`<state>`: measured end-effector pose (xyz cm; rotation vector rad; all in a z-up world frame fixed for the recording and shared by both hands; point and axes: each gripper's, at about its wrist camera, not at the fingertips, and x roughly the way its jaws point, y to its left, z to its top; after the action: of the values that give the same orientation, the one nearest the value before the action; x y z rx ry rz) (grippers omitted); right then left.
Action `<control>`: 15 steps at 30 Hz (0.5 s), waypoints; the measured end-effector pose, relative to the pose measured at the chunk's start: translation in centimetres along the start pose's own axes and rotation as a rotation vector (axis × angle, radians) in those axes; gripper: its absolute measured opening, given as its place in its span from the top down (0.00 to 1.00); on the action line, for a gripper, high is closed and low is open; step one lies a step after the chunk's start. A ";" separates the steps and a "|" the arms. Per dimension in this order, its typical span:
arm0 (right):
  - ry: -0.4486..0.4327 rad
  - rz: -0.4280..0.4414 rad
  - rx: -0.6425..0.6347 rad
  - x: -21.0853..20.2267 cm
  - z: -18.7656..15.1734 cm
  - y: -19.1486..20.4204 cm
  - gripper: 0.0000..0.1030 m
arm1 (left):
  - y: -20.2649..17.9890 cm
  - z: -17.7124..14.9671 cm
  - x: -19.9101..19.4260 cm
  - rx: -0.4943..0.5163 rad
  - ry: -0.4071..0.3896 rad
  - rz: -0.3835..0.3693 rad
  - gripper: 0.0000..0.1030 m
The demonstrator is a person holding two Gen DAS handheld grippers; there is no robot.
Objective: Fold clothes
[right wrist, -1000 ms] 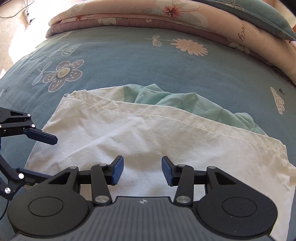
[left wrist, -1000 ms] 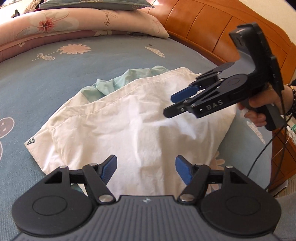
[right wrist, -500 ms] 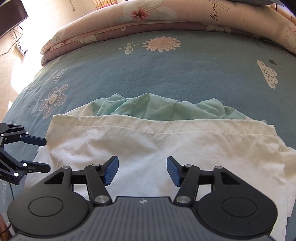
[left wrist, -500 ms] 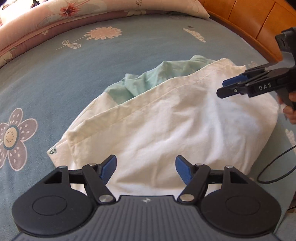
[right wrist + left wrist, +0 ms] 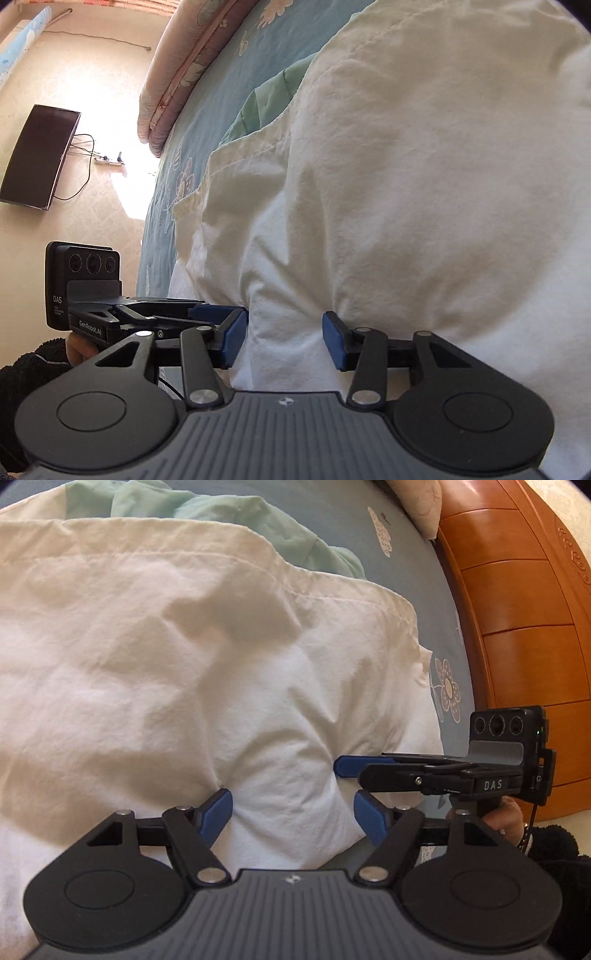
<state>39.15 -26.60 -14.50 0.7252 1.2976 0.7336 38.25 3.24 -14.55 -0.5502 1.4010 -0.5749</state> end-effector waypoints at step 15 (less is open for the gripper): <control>-0.121 -0.306 -0.058 -8.7 -0.3 -0.1 0.32 | 1.1 0.0 -6.0 0.056 0.012 0.251 0.38</control>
<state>37.86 -33.70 -9.73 0.5014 1.2369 0.4707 37.86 8.05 -10.84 -0.3198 1.4347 -0.4142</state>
